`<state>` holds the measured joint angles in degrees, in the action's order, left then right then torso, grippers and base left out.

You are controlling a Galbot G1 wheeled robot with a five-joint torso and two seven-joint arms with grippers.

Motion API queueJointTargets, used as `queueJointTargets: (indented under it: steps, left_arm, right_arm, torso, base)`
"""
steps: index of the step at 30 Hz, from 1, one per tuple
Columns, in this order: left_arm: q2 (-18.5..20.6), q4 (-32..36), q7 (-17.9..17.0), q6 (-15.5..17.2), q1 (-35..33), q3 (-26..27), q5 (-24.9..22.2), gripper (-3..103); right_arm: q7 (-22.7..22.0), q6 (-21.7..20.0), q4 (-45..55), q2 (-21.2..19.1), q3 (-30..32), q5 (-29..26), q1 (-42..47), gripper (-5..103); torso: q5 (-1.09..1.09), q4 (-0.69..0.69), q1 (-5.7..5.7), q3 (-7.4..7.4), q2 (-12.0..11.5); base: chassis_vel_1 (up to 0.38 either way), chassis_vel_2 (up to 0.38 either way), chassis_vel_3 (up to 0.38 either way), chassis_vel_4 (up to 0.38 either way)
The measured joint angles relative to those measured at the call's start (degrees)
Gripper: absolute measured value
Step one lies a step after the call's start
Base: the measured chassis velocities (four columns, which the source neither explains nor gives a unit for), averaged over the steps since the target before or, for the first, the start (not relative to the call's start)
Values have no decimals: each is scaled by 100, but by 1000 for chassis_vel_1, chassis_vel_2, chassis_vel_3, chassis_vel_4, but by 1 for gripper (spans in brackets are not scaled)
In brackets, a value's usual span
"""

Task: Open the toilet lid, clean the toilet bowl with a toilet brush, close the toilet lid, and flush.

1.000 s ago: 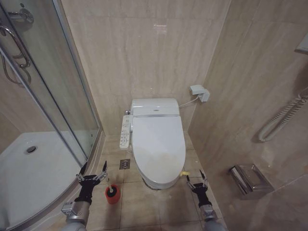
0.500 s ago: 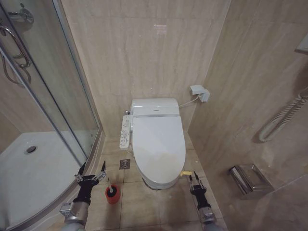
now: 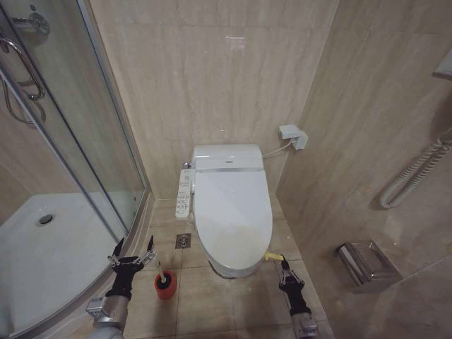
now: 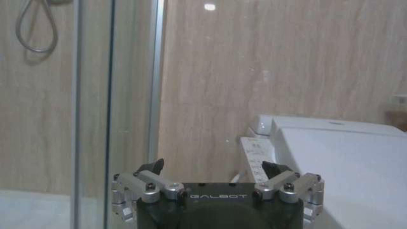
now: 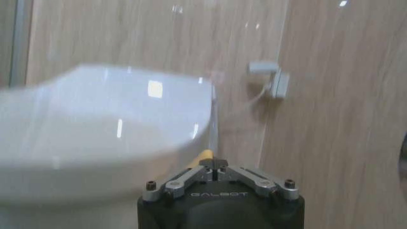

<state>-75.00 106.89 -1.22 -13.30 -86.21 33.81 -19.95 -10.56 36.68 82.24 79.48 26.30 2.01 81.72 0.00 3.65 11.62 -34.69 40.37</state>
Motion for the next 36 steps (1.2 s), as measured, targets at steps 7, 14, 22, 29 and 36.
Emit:
queueJointTargets:
  steps: [7,14,22,29,36]
  left_arm:
    - [75,-125,-5,4,62,158,-82,100]
    - [90,-210,-7,8,66,204,-88,100]
    - [78,-295,-12,12,26,234,-14,100]
    - [83,-349,-15,14,-71,333,55,100]
    - [41,-433,-20,17,-73,394,121,100]
  right_arm:
    - [-197,49,1259,-92,36,-85,456,0]
    - [-204,-262,2255,-203,37,-434,435,0]
    - [-316,-1236,3129,-406,-81,-1241,-308,0]
    - [-387,-1443,2680,-742,-12,-1616,-1204,0]
    - [-362,-1523,2142,-1133,48,-2051,-1887,0]
  torso:
    - [0,3,0,0,0]
    - [0,2,0,0,0]
    - [-1,1,0,-1,0]
    - [0,1,1,-1,0]
    - [0,-1,1,-1,0]
  base:
    - [0,0,0,0]
    - [0,0,0,0]
    - [0,0,0,0]
    - [0,0,0,0]
    - [0,0,0,0]
